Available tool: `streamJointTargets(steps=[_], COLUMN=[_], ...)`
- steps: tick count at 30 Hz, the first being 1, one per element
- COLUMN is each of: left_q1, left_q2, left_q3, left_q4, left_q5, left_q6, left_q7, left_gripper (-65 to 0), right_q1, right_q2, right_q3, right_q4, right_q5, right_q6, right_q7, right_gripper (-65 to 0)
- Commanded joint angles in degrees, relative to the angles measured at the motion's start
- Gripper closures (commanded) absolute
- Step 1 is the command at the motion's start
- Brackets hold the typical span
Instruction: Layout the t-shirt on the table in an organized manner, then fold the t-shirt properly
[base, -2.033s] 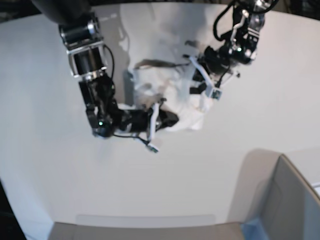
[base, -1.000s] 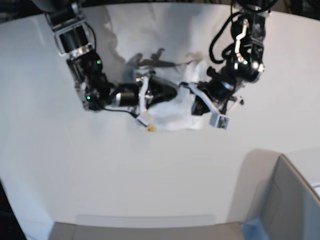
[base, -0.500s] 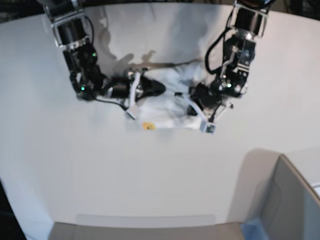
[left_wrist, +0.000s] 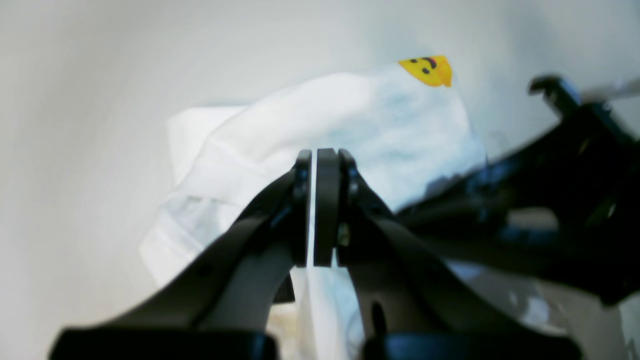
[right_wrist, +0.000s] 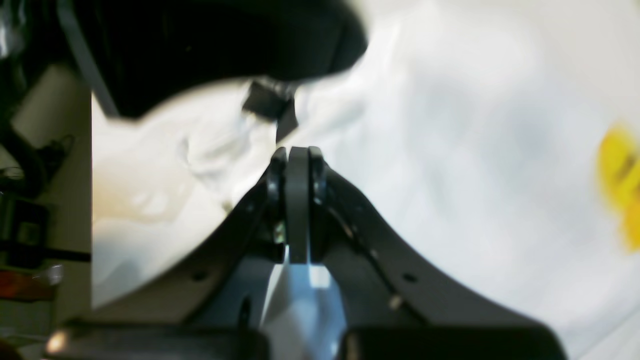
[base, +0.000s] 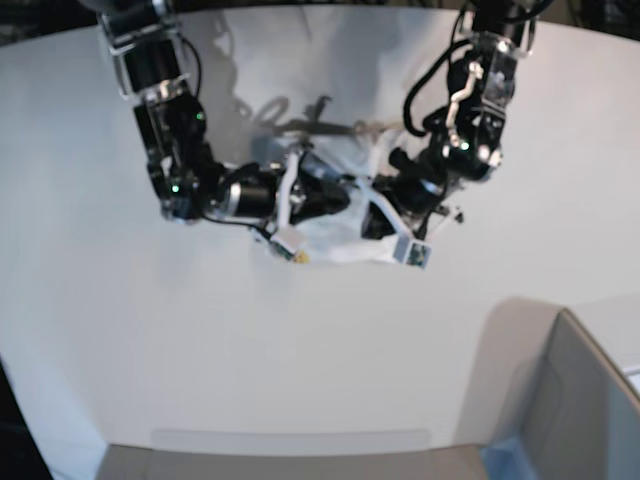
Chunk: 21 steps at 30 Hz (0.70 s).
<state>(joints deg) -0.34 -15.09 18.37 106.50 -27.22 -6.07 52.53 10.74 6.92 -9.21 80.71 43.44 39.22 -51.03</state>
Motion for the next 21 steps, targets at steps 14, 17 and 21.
streamJointTargets(steps=[14,17,21], left_q1=[13.83,15.42,15.77], left_q2=[-6.23,-6.67,-9.92], left_q3=[-3.91,-3.29,4.09], left_q4=[9.59,9.59,9.59], left_q5=[-0.25,-0.25,-0.16], left_q6=[-0.13,-0.31,-0.31], left_q7=[4.48,4.57,4.57], left_gripper=[-1.1,-1.1,-1.1], right_q1=[10.49,11.02,12.25], right_q2=[0.25,0.51,2.18], right_q3=[0.20,0.20,-0.33], right_q4=[-1.01,-4.18,-8.93], right_q5=[1.09,1.09,1.09], right_q6=[-7.71,-13.16,-15.00], right_q7=[7.90,12.39,13.79], right_gripper=[0.0,0.0,0.0])
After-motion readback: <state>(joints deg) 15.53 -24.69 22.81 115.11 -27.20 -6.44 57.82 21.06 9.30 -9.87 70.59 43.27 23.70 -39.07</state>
